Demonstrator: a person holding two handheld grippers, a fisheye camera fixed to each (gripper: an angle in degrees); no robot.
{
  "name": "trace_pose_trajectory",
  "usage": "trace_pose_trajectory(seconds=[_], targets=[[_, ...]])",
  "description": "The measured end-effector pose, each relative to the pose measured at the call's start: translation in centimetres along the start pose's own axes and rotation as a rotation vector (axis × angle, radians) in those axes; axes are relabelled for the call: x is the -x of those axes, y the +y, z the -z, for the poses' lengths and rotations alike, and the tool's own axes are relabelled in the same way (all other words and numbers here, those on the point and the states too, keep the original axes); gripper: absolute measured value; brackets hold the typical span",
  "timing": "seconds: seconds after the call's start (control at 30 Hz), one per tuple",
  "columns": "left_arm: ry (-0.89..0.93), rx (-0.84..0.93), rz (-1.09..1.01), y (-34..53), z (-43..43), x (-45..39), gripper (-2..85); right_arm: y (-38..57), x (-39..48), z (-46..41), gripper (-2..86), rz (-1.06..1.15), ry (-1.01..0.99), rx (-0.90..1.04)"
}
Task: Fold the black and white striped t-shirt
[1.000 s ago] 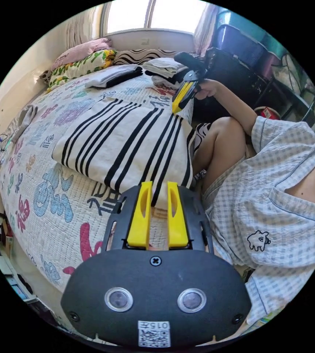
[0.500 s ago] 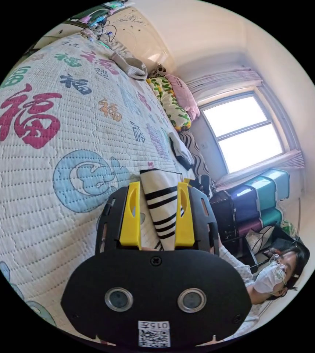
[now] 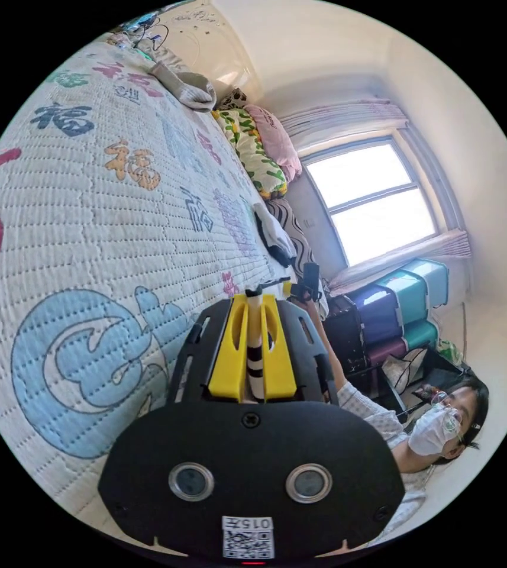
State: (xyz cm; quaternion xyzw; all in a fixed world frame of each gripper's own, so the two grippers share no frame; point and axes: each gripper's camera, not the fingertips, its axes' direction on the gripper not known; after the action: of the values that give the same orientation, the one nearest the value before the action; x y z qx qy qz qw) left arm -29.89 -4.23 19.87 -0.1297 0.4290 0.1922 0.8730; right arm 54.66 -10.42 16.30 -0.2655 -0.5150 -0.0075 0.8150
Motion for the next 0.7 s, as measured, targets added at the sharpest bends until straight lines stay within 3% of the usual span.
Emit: trace_pose_trajectory(seconds=[0.23, 0.37, 0.53, 0.7], targets=[[-0.188, -0.069, -0.329, -0.9, 2.8, -9.4, 1.1, 0.0, 7.8, 2.0, 4.7, 0.227, 0.185, -0.124], [-0.189, -0.055, -0.469, 2.5, 2.9, -12.7, 1.1, 4.3, 10.7, 2.9, 4.7, 0.363, 0.131, -0.127], [-0.189, 0.108, -0.768, 12.3, 1.7, -18.2, 1.1, 14.2, 16.1, 2.2, 4.9, 0.636, 0.182, 0.015], [-0.239, 0.287, -0.967, 21.2, -0.9, -21.0, 1.2, 20.8, 18.5, -0.6, 4.8, 0.759, 0.285, 0.148]])
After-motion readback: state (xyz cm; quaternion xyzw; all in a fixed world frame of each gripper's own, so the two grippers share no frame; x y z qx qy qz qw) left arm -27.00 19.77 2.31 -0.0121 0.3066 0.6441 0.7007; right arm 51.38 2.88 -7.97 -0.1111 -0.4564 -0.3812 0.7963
